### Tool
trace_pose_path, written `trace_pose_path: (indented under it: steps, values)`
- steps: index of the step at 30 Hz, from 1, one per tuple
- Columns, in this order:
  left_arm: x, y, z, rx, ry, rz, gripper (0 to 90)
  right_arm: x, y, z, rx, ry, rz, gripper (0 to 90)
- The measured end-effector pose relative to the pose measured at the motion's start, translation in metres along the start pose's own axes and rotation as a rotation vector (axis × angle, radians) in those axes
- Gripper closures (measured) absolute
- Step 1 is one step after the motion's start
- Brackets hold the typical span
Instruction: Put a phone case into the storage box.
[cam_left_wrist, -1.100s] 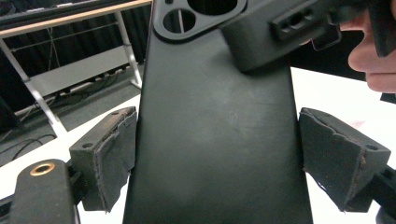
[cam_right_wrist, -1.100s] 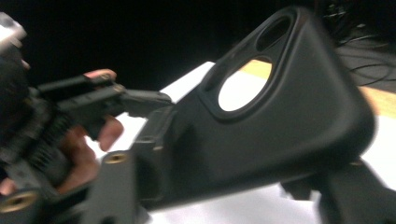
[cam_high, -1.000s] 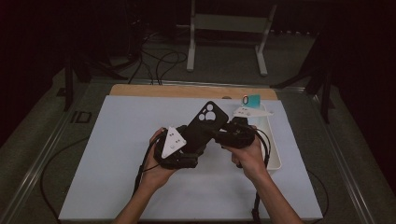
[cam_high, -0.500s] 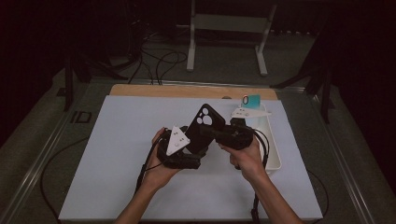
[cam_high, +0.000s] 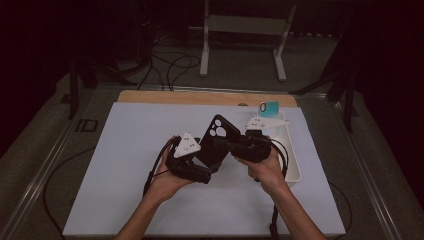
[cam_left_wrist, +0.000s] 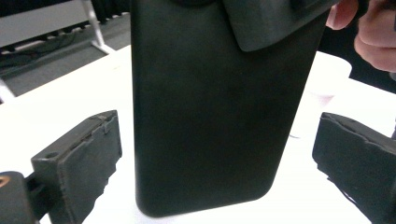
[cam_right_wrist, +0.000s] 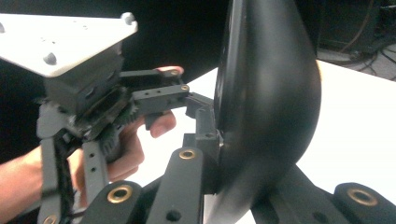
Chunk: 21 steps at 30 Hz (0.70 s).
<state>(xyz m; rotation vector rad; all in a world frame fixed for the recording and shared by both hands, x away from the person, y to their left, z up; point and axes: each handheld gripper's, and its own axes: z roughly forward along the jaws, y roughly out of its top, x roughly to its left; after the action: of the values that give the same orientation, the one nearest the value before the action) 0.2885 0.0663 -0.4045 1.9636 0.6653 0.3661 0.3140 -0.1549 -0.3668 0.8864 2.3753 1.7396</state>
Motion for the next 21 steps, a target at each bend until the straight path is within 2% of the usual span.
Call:
trace_pose_path:
  steps: [2,4,7,10,12,14,16,21]
  values:
    - [0.000,0.000,-0.001,-0.005,-0.013,0.002,7.7,0.002,0.000,0.000,0.006,0.018,-0.020,85.9]
    - [0.000,0.000,-0.003,-0.021,-0.050,-0.001,13.7,0.005,0.000,0.000,0.010,0.035,-0.040,86.0]
    - [0.001,0.000,-0.003,-0.018,-0.076,0.006,16.9,0.010,0.001,-0.001,0.014,0.056,-0.069,85.9]
    - [0.003,-0.001,-0.003,-0.006,-0.153,-0.009,19.3,0.012,0.002,-0.001,0.039,0.087,-0.101,86.1]
    - [0.002,-0.002,-0.002,0.008,-0.163,0.004,19.0,0.013,0.001,0.000,0.046,0.106,-0.121,86.0]
    - [0.003,-0.003,-0.002,0.011,-0.165,0.009,22.9,0.014,0.001,0.000,0.052,0.114,-0.136,85.9]
    - [0.005,-0.003,-0.002,0.014,-0.192,-0.002,24.9,0.013,0.000,0.000,0.055,0.119,-0.141,85.9]
    - [0.007,-0.004,-0.001,0.023,-0.228,-0.019,26.7,0.010,-0.001,-0.001,0.056,0.137,-0.146,85.9]
